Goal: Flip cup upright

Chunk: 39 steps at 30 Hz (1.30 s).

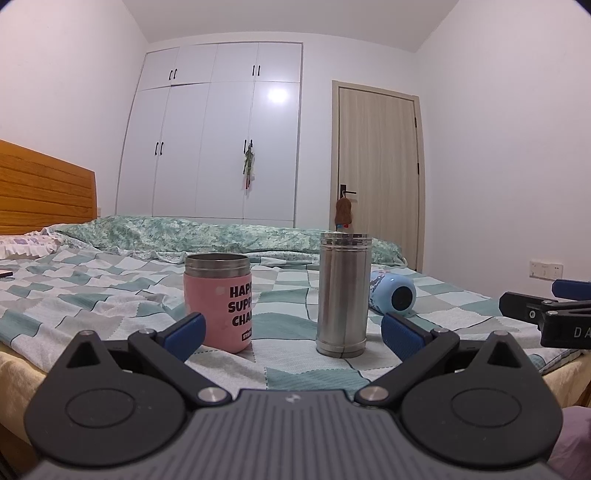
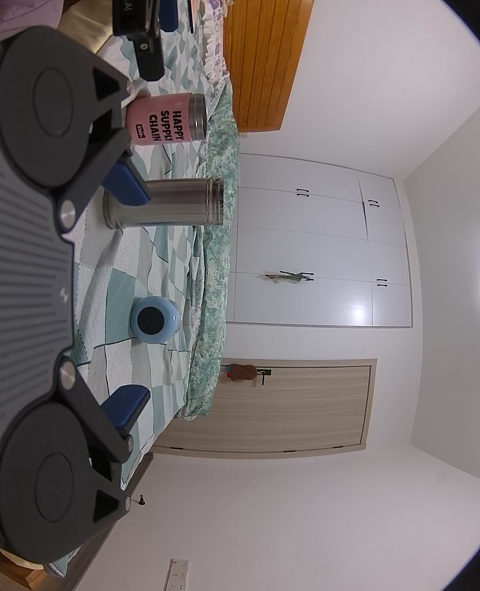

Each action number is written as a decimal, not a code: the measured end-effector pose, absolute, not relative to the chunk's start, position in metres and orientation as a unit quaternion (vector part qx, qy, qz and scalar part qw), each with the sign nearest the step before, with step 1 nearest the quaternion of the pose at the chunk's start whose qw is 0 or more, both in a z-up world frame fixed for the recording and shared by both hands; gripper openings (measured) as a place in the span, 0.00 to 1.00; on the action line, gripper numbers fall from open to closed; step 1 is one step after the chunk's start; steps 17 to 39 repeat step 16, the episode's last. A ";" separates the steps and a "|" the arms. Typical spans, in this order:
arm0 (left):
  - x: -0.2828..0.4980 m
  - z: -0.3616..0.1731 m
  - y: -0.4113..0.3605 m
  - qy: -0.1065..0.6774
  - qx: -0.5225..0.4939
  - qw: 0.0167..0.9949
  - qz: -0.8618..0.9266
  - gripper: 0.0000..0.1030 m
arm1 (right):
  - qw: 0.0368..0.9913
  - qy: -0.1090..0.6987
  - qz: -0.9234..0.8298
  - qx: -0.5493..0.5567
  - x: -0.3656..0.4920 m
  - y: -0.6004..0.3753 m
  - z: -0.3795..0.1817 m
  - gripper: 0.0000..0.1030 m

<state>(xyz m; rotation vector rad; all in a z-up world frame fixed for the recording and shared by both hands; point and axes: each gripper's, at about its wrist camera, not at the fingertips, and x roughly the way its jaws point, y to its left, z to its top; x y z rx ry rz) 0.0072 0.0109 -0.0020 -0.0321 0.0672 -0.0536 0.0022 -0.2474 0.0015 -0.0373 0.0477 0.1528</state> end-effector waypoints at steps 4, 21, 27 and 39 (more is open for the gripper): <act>0.007 -0.002 0.011 0.034 -0.014 0.999 -0.027 1.00 | 0.997 0.024 0.076 -0.019 0.002 -0.247 0.002 1.00; 0.006 -0.003 0.010 0.030 -0.010 0.999 -0.027 1.00 | 0.997 0.025 0.076 -0.020 0.002 -0.248 0.000 1.00; 0.006 -0.003 0.010 0.030 -0.010 0.999 -0.027 1.00 | 0.997 0.025 0.076 -0.020 0.002 -0.248 0.000 1.00; 0.006 -0.003 0.010 0.030 -0.010 0.999 -0.027 1.00 | 0.997 0.025 0.076 -0.020 0.002 -0.248 0.000 1.00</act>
